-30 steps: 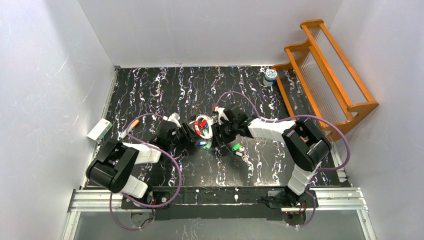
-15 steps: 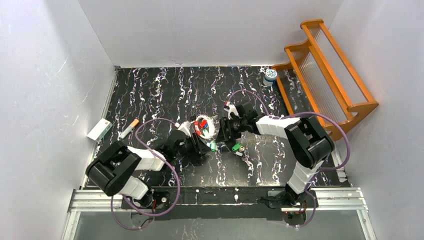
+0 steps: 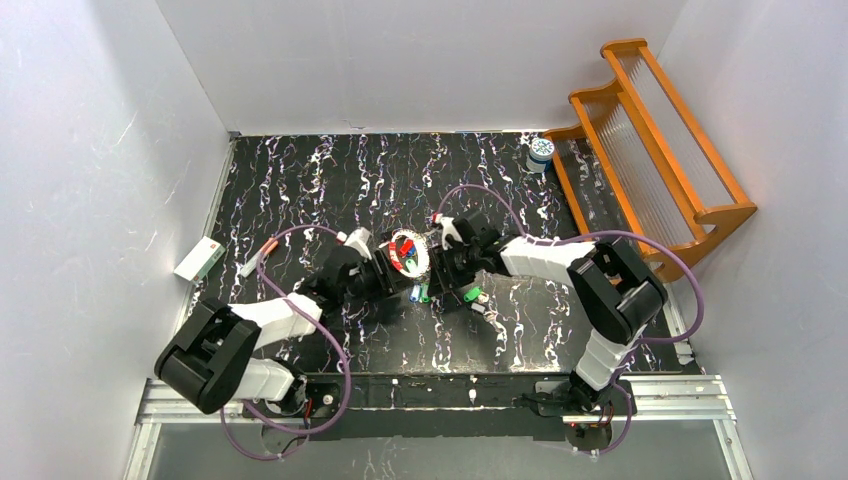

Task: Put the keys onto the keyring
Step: Adjust the keyring at the center of the board.

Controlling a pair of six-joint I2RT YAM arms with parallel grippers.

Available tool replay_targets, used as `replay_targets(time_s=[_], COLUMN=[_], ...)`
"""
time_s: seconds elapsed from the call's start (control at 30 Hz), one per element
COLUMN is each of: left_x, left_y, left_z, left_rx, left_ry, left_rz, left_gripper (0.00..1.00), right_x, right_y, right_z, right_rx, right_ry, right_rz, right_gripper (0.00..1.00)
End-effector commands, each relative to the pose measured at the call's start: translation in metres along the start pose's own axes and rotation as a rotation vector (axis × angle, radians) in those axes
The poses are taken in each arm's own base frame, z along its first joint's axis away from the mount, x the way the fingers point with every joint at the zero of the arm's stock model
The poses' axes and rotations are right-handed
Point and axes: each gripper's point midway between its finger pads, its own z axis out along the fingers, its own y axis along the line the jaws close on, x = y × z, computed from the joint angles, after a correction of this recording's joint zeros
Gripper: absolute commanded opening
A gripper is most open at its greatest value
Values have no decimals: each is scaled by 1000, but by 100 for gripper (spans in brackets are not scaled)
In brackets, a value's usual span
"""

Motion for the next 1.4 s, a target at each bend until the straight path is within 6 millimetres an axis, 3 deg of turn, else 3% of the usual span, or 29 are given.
replay_targets(time_s=[0.0, 0.13, 0.27, 0.37, 0.5, 0.9, 1.23, 1.37], left_x=[-18, -34, -37, -34, -30, -21, -10, -4], left_y=[12, 22, 31, 37, 42, 39, 34, 31], left_z=[-5, -13, -20, -24, -28, -23, -12, -6], left_rx=[-7, -10, -35, -64, -82, -40, -20, -15], left_ry=[17, -8, -21, -18, -14, 28, 61, 80], left_rz=[-74, -104, -103, -85, -68, -66, -68, -55], left_gripper=[45, 47, 48, 48, 49, 49, 48, 47], right_x=[-11, -17, -15, -14, -7, 10, -20, -25], right_y=[23, 45, 59, 59, 43, 14, 24, 17], right_z=[-3, 6, 22, 30, 34, 4, -19, -14], right_rx=[34, 2, -21, -18, 57, 91, -37, -54], right_ry=[-3, -9, 15, 29, 53, 35, -63, -60], right_rz=[-101, -142, -158, -150, -130, -88, -32, -7], right_gripper=[54, 44, 36, 35, 32, 36, 46, 48])
